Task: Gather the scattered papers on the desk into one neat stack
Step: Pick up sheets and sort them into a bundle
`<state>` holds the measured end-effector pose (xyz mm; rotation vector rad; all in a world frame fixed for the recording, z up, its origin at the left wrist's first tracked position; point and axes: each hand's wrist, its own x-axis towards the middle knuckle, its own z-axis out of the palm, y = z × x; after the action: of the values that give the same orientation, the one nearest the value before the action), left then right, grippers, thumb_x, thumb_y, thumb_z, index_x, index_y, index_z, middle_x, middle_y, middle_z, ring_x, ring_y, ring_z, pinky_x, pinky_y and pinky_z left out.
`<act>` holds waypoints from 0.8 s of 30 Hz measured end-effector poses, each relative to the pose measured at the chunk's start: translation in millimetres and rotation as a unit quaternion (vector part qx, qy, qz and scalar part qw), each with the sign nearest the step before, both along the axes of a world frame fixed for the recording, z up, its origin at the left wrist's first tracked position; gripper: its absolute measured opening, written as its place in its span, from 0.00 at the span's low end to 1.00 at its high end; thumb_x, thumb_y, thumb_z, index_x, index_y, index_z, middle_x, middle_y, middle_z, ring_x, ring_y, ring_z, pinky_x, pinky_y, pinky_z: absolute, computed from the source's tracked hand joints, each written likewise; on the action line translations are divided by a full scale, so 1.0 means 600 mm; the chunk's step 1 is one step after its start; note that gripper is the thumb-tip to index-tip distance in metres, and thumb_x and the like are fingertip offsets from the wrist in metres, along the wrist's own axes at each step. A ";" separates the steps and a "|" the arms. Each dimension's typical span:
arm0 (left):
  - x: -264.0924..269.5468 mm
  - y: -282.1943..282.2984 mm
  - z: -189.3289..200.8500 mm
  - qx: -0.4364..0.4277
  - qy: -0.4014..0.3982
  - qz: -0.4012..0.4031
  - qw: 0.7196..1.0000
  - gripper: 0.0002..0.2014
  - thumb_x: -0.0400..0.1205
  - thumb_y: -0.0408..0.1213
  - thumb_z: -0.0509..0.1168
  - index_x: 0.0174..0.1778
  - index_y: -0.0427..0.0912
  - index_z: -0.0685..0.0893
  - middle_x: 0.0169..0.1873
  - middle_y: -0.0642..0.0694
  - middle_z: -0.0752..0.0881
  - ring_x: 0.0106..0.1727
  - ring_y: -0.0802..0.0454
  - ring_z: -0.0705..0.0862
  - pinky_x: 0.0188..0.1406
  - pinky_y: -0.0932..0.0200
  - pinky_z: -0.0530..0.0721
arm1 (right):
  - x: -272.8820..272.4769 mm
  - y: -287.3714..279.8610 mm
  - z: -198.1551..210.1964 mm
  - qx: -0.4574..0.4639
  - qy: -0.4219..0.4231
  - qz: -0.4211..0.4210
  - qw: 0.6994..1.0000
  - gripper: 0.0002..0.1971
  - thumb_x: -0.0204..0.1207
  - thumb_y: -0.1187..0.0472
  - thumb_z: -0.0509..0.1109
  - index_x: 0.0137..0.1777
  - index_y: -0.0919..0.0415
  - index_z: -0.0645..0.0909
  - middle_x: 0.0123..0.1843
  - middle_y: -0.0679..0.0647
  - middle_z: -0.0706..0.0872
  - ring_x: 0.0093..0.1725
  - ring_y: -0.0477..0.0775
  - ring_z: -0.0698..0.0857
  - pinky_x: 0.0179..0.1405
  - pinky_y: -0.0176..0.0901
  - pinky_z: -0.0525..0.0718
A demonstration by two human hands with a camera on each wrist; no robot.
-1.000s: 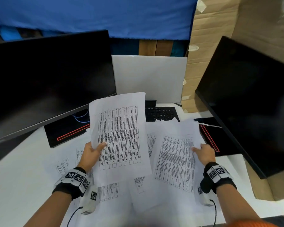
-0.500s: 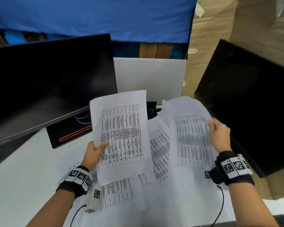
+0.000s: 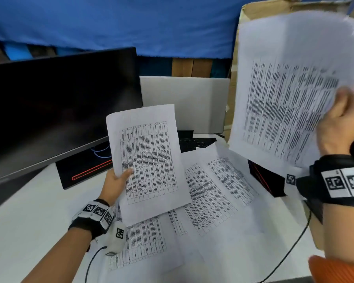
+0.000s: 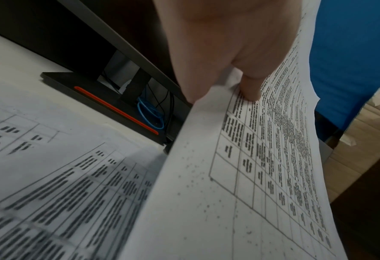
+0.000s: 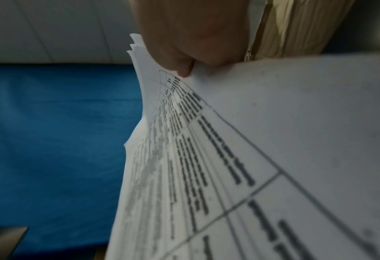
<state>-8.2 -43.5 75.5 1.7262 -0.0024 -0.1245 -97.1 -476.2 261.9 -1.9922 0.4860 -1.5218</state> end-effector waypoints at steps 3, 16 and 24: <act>0.013 -0.015 0.024 0.001 -0.020 -0.006 1.000 0.19 0.80 0.37 0.62 0.67 0.35 0.75 0.54 0.43 0.84 0.55 0.46 0.82 0.60 0.51 0.78 | 0.003 0.013 0.029 0.038 -0.047 0.034 0.998 0.23 0.79 0.38 0.51 0.43 0.56 0.78 0.32 0.32 0.76 0.39 0.39 0.76 0.44 0.34 0.74; 0.017 -0.098 0.085 -0.074 0.006 -0.063 0.995 0.22 0.84 0.49 0.50 0.64 0.40 0.79 0.55 0.47 0.86 0.54 0.54 0.84 0.57 0.56 0.82 | 0.075 0.210 -0.197 0.344 0.248 0.315 0.849 0.17 0.84 0.64 0.54 0.70 0.67 0.70 0.63 0.54 0.78 0.62 0.51 0.76 0.62 0.42 0.71; -0.002 -0.097 0.081 -0.059 -0.081 -0.052 0.994 0.12 0.80 0.35 0.62 0.59 0.44 0.79 0.45 0.57 0.85 0.42 0.68 0.86 0.54 0.61 0.83 | 0.076 0.257 -0.204 0.322 0.205 0.333 0.862 0.14 0.82 0.64 0.57 0.66 0.62 0.75 0.59 0.52 0.82 0.59 0.49 0.80 0.64 0.41 0.75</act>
<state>-9.2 -101.4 123.9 1.6147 -0.2157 -0.0599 -51.7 -321.9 139.6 -1.6589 0.3458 -0.4188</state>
